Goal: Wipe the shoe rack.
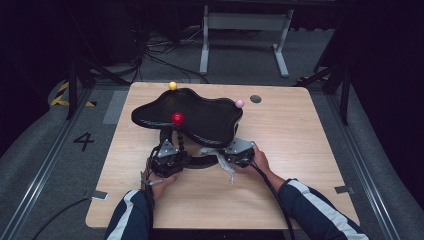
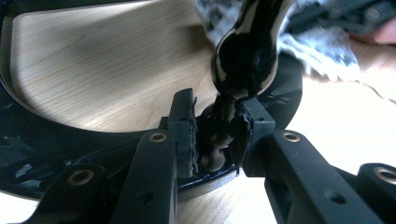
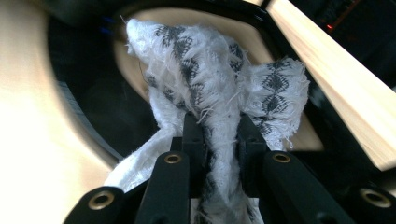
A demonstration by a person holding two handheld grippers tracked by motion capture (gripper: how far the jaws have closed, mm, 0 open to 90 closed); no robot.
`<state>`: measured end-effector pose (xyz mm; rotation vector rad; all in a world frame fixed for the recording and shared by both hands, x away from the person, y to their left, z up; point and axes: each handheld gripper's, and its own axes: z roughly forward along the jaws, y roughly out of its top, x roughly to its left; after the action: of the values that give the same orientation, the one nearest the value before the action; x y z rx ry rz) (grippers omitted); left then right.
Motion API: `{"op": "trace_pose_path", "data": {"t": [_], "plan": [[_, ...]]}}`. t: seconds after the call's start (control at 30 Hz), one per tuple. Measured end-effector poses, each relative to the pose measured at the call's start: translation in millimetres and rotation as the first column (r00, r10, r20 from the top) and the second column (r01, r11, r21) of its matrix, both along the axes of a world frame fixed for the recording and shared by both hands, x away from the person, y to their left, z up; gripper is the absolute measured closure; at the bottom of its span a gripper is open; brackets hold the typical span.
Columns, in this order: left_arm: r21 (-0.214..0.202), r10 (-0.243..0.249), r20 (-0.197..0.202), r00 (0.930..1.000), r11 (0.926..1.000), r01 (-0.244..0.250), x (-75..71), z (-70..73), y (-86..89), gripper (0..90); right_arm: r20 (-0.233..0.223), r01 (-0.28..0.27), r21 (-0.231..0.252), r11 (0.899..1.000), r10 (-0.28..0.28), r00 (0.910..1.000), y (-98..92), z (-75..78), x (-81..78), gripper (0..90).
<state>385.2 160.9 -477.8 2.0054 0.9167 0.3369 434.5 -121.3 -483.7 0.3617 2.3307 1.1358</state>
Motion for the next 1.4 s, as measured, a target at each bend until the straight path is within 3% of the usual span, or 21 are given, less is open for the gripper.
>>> {"op": "trace_pose_path", "data": {"t": [0.07,0.23,0.53,0.77,0.87,0.97,1.4], "plan": [[-0.006,0.001,0.002,1.0000,1.0000,-0.001,0.2,-0.4,-0.1,71.4,0.018,0.054,-0.009,0.998,-0.054,0.9984,-11.1,-0.8,10.1,78.3],[-0.009,-0.001,-0.001,1.0000,1.0000,0.001,-0.1,-0.3,0.0,71.5,0.012,0.130,-0.004,0.991,-0.130,0.9914,-25.5,-0.6,23.8,78.3],[-0.009,-0.005,-0.003,1.0000,0.9999,0.005,0.2,-0.3,0.3,71.7,0.034,0.186,-0.025,0.982,-0.185,0.9822,-32.7,-1.4,29.5,78.8],[-0.002,-0.009,-0.003,1.0000,1.0000,0.009,-0.2,0.1,0.0,73.4,-0.014,0.094,-0.004,0.996,-0.094,0.9955,-18.5,1.0,17.9,78.8],[-0.002,-0.009,-0.002,1.0000,1.0000,0.009,-0.3,0.0,-0.1,73.5,-0.006,0.056,-0.001,0.998,-0.056,0.9984,-7.9,0.2,7.3,78.8],[-0.002,-0.008,-0.003,1.0000,1.0000,0.008,-0.4,0.1,-0.2,73.4,0.005,0.028,-0.025,0.999,-0.028,0.9996,3.2,1.4,-3.4,78.8],[0.005,0.006,0.006,1.0000,1.0000,-0.006,-6.6,0.1,-5.5,73.0,-0.026,-0.077,-0.004,0.997,0.077,0.9967,25.7,2.1,-29.1,78.5]]}}
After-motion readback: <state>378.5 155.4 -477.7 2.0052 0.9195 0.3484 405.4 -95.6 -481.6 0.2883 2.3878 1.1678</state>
